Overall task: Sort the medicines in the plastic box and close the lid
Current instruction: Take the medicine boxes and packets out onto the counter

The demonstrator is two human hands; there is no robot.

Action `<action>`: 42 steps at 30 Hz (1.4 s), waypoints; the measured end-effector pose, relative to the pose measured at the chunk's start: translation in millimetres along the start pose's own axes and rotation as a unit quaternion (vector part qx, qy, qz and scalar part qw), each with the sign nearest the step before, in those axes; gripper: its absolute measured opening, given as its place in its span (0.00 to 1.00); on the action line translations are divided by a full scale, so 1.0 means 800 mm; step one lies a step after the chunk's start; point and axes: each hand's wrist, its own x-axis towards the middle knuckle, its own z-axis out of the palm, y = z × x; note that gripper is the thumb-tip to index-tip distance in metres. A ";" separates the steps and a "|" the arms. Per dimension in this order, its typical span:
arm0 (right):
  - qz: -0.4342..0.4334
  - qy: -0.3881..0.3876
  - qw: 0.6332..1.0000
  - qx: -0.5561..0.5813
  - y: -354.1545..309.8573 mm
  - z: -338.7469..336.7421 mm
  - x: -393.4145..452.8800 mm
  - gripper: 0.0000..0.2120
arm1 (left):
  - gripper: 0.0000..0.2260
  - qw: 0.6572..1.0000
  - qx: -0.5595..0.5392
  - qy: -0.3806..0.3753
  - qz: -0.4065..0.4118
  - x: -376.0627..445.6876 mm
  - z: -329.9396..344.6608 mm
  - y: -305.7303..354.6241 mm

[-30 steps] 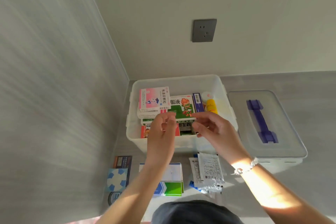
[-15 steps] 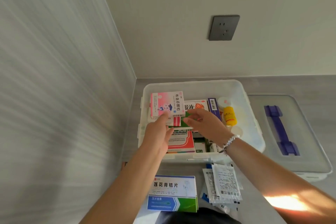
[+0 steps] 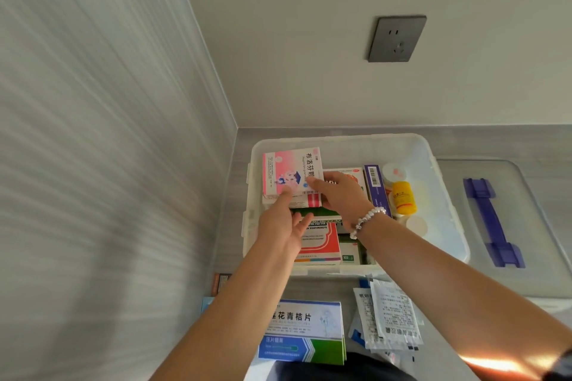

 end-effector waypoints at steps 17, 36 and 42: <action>-0.087 -0.003 0.971 0.222 0.003 -0.132 -0.150 0.09 | 0.22 0.966 0.067 -0.165 0.188 -0.095 -0.018 -0.037; -0.100 0.154 0.960 0.213 0.177 -0.171 -0.288 0.03 | 0.11 0.991 0.021 -0.110 0.075 -0.169 -0.131 -0.208; -0.032 0.195 0.957 0.213 0.235 -0.168 -0.300 0.11 | 0.16 0.997 0.026 -0.066 -0.026 -0.149 -0.147 -0.270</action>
